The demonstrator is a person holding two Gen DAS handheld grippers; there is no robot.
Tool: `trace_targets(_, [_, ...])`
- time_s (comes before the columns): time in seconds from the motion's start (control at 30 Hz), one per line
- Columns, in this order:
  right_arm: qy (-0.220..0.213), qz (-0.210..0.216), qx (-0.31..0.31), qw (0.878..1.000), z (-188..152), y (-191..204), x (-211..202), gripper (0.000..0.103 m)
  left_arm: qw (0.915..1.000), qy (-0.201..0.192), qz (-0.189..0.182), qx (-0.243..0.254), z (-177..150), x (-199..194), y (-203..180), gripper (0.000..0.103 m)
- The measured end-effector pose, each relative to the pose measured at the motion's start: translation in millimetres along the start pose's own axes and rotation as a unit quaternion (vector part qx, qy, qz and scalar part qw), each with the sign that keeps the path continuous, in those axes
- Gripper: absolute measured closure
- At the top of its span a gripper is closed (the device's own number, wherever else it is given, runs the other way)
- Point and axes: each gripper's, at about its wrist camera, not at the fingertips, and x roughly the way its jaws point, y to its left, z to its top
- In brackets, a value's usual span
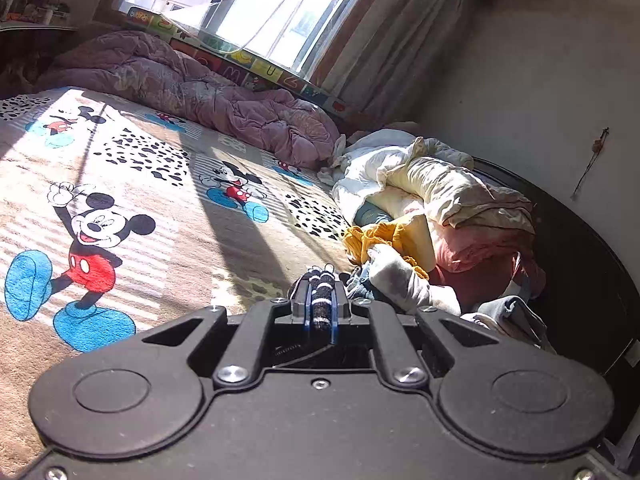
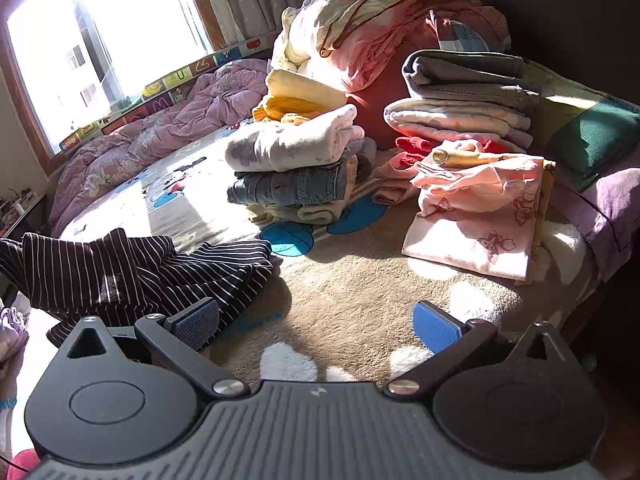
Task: Fold clothes
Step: 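Carry the striped pants onto the rug with the left tool while the right tool grasps them too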
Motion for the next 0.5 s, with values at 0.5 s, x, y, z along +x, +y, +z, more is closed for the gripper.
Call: trace_targets(0.5, [0.009,0.129,-0.018,0.991,-16.0,101.9,24.2,0.001,0.9789,0.027,0.193,-0.062,-45.5,-110.7,142.3,0.095])
